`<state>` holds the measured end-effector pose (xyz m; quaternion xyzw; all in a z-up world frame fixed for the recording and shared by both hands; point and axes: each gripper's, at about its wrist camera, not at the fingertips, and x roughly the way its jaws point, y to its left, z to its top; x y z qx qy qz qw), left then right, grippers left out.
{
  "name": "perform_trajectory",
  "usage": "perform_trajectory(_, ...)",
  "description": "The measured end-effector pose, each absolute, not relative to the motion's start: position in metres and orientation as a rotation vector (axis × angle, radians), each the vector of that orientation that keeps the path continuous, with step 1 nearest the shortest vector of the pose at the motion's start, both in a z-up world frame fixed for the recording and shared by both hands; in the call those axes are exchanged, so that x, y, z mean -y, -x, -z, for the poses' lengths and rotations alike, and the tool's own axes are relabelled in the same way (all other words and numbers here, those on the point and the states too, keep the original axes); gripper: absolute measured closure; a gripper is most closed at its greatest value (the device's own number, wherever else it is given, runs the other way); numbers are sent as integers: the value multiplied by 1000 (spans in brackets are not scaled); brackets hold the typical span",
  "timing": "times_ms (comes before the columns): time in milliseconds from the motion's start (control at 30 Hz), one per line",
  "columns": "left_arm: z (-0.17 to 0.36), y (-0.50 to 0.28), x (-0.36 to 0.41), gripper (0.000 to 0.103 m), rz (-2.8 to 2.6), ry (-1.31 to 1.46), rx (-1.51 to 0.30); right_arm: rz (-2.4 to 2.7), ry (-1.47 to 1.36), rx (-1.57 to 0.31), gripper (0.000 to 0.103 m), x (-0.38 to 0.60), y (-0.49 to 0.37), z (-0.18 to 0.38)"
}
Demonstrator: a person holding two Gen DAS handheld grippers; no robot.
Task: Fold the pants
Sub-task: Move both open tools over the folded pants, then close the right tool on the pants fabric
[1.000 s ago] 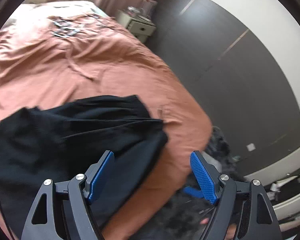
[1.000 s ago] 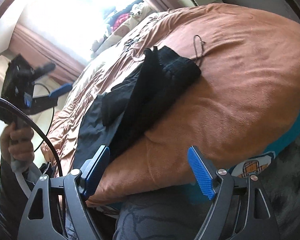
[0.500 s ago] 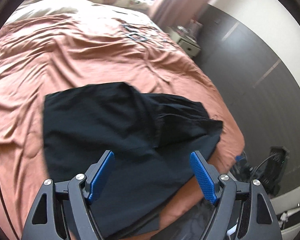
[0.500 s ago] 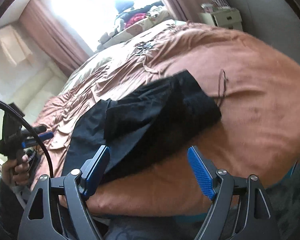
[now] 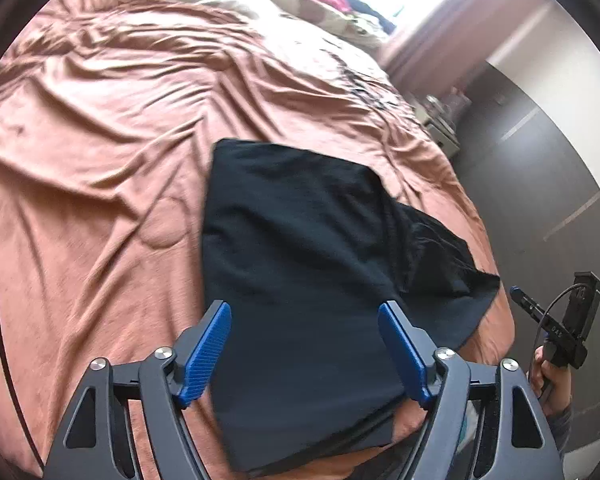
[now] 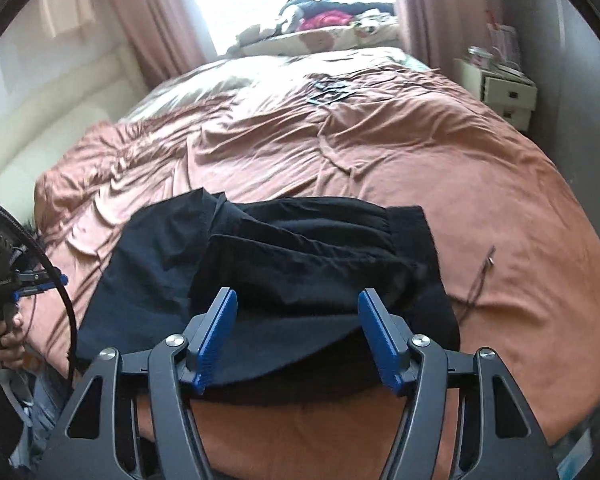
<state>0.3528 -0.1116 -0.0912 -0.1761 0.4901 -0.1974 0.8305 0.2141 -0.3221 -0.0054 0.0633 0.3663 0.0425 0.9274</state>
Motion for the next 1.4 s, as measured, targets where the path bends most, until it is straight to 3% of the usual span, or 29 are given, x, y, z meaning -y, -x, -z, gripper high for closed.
perform_trajectory(400,138,-355,80,54,318,478,-1143,-127,55,-840,46,292,-306,17)
perform_trajectory(600,156,-355,80,59,318,504,-1197,-140,93,-882,46,287,-342,27)
perform_trajectory(1033,167,-357,80,59,325,526,-1216,-239,247,-1025,47,259,-391,52)
perform_trajectory(1200,168,-359,80,59,333,526,-1214,-268,300,-1092,77,255,-401,68)
perform_trajectory(1267,168,-359,80,59,335,526,-1213,-273,314,-1102,94,254,-404,72)
perform_trajectory(1400,167,-357,80,59,337,527,-1211,-264,268,-1070,101,260,-401,66)
